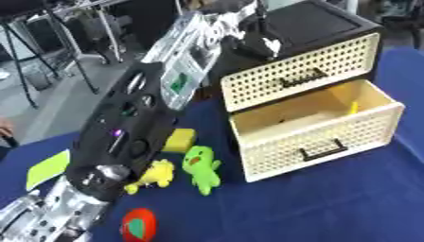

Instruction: Pick up objects from table and place into drawer.

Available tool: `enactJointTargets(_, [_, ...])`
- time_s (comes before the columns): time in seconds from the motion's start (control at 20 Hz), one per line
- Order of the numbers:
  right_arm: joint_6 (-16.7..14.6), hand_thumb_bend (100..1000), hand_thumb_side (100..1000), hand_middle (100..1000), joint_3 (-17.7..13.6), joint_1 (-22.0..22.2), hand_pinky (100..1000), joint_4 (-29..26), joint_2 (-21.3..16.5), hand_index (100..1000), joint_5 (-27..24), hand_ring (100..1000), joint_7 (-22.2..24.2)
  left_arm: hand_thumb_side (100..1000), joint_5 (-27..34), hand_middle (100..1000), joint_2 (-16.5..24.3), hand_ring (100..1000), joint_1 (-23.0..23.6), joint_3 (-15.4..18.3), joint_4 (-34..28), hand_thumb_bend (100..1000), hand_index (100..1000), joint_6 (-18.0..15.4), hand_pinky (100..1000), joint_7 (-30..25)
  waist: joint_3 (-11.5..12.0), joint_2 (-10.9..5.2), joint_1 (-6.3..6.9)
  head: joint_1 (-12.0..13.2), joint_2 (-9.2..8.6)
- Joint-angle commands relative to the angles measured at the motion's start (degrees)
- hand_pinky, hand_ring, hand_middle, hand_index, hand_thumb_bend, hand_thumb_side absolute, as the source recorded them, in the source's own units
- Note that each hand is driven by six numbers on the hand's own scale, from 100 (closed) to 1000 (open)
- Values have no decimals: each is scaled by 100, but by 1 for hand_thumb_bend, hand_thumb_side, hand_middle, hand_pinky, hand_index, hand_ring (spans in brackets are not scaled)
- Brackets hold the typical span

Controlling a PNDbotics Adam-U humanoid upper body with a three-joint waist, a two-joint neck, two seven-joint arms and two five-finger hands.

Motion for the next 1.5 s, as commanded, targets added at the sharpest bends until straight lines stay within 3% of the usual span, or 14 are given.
enactJointTargets(0.05, [10,100,799,494,-76,-39,411,-91,-103,741,-23,497,-29,529,125,448,256,397,-50,86,-258,100,617,-94,122,111,33,-72,-76,1,26])
enactJointTargets(0.3, [29,100,801,494,-101,22,411,-91,-115,741,-9,497,-52,818,325,751,673,715,126,129,-1128,105,928,-665,505,330,172,-55,-116,-98,20])
enactJointTargets(0.4, [31,100,802,495,-115,46,412,-91,-128,742,2,498,-66,875,425,760,900,738,218,227,-1549,169,934,-814,534,533,240,-46,-154,-127,16])
enactJointTargets(0.85, [40,100,805,496,-173,131,410,-91,-195,744,60,499,-134,840,693,710,1942,708,716,763,-3152,230,886,-581,520,1921,563,42,-335,-205,43])
enactJointTargets(1.25, [63,100,823,499,-168,134,410,-91,-289,746,153,500,-21,813,1842,711,2829,711,1779,1187,-4437,215,878,-234,514,3455,864,182,-534,-442,-18])
enactJointTargets(1.5, [96,100,874,513,-83,63,416,-91,-429,744,251,502,427,901,2845,740,3193,744,2360,1240,-4645,181,907,-804,540,4651,1004,249,-640,-622,-25])
